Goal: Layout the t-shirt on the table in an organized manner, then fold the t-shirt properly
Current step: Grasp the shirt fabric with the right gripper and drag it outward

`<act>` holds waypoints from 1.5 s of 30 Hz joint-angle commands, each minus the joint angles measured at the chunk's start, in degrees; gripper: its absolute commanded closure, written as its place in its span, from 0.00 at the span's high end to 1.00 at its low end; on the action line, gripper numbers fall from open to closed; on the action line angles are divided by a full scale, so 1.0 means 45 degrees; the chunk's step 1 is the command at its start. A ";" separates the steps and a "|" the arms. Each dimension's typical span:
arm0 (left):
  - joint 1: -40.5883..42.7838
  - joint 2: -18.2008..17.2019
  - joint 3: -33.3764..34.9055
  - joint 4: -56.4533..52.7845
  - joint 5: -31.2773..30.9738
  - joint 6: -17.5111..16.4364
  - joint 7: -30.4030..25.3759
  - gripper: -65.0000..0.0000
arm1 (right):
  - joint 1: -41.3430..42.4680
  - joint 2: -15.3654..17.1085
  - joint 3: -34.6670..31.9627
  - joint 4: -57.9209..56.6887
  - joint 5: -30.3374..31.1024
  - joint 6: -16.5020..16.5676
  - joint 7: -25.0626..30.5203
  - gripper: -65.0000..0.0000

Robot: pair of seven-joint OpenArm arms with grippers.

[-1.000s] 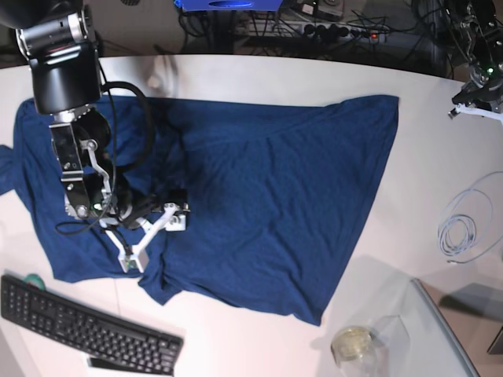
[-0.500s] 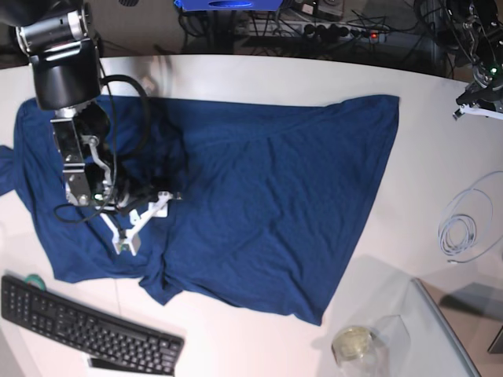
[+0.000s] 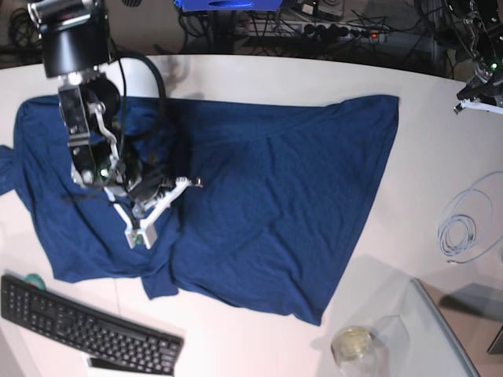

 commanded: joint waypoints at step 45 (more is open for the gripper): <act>-0.0707 -0.0294 0.1142 0.0308 0.0153 0.0001 -0.0192 0.00 | -0.3072 0.1654 -0.4511 0.4627 0.0065 0.1392 -0.1457 0.38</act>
